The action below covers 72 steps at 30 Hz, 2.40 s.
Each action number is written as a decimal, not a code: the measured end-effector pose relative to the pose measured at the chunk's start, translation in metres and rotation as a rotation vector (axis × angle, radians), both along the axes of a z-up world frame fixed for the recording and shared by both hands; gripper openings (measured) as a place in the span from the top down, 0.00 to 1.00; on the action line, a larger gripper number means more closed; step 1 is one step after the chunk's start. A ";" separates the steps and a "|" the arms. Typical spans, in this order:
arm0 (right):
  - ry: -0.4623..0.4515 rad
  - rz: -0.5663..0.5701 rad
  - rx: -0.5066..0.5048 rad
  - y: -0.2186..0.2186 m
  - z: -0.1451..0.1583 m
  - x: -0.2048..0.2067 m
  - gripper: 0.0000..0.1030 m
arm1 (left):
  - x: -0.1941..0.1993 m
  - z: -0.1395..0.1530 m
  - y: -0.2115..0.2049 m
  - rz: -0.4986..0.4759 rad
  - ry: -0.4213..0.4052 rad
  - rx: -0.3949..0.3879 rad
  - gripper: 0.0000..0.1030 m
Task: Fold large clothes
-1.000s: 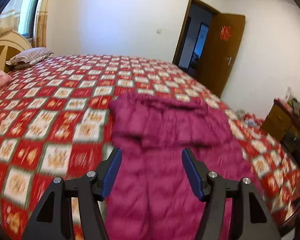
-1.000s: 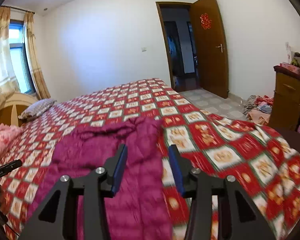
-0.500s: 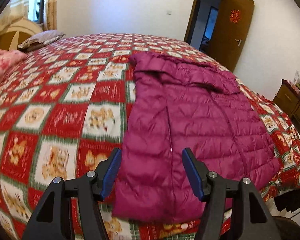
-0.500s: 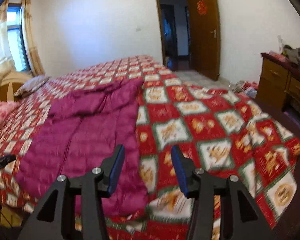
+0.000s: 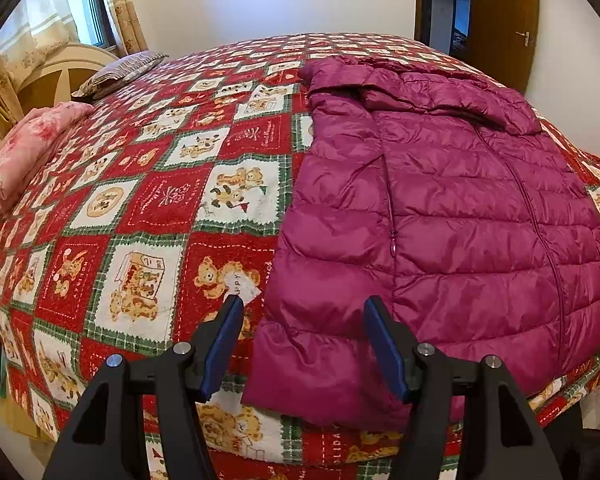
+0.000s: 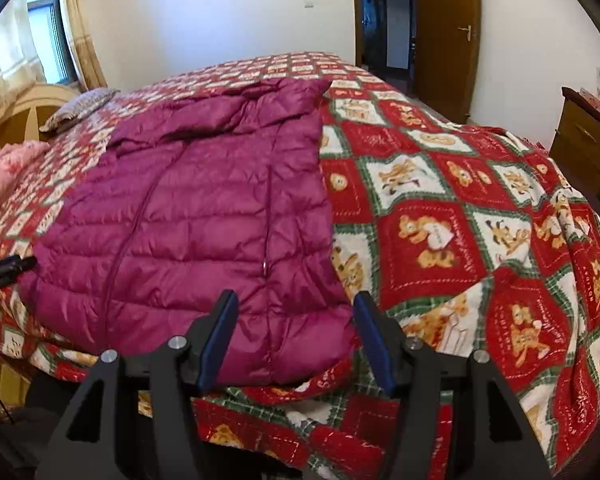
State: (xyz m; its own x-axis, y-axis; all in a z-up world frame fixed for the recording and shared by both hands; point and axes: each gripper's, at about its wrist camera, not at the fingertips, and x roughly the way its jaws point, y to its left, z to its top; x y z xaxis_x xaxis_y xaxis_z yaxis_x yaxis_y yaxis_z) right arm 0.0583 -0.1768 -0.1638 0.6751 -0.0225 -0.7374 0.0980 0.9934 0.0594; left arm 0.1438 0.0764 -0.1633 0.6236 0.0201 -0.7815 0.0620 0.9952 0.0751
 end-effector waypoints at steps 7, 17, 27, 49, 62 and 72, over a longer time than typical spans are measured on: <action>0.011 0.004 -0.028 0.000 -0.004 -0.004 0.39 | -0.002 0.002 -0.005 0.004 0.000 0.009 0.39; 0.112 0.007 0.093 -0.013 -0.029 -0.001 0.39 | 0.000 -0.016 0.015 -0.013 0.084 -0.130 0.39; 0.183 0.085 0.151 -0.003 -0.048 0.001 0.36 | 0.001 -0.018 0.056 -0.106 0.160 -0.288 0.39; -0.067 0.139 0.254 -0.007 0.008 -0.025 0.88 | -0.001 -0.005 0.041 -0.237 0.104 -0.574 0.92; -0.190 0.165 0.268 -0.004 0.041 -0.027 0.89 | -0.005 0.036 0.046 -0.329 -0.007 -0.737 0.93; -0.363 0.175 0.304 -0.022 0.103 -0.061 0.89 | -0.028 0.100 0.051 -0.491 -0.168 -0.835 0.93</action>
State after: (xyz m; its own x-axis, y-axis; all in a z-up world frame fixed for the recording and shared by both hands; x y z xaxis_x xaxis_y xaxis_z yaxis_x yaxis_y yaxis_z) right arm -0.0027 -0.1992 -0.0609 0.8636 0.2930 -0.4103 -0.1487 0.9256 0.3480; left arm 0.1161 0.1270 -0.0637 0.5193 -0.7894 -0.3273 0.5359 0.5991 -0.5949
